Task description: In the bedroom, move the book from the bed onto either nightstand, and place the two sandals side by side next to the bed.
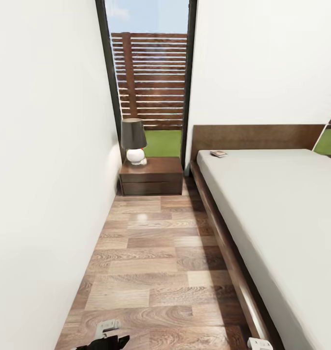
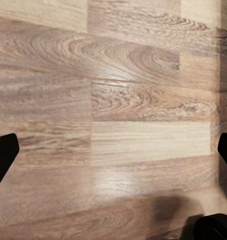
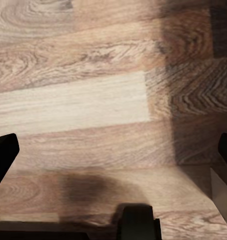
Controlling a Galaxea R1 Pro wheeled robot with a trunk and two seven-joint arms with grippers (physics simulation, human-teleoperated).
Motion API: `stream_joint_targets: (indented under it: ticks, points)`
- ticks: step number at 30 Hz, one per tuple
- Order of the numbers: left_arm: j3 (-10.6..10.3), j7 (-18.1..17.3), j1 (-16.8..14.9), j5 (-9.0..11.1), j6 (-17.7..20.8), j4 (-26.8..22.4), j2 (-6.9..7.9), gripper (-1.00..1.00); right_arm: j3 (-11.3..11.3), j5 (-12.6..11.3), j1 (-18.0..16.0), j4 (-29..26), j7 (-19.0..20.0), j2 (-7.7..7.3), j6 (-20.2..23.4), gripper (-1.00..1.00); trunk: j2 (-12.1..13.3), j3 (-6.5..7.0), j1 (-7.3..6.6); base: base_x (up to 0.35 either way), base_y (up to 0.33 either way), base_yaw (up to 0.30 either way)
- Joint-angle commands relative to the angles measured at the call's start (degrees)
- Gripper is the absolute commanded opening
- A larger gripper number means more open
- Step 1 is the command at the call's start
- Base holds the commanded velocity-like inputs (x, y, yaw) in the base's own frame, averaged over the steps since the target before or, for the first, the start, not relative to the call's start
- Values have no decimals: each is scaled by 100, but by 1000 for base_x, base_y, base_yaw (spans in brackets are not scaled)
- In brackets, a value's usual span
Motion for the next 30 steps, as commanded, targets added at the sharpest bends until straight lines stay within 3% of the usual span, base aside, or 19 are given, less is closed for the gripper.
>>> stream_joint_targets:
  ticks: [1,12,30]
  points:
    - [45,-14,-3,-60,-23,4,1,100,-50,59,0,-9,24,1,23,100,-2,-5,0,106,0,-1]
    - [42,-14,-3,-60,-23,4,1,100,-50,49,-1,-5,22,2,23,100,-2,-5,0,45,0,0]
    - [44,-14,-3,-60,-23,4,1,100,-50,20,1,-9,21,2,23,100,-2,-5,0,311,0,0]
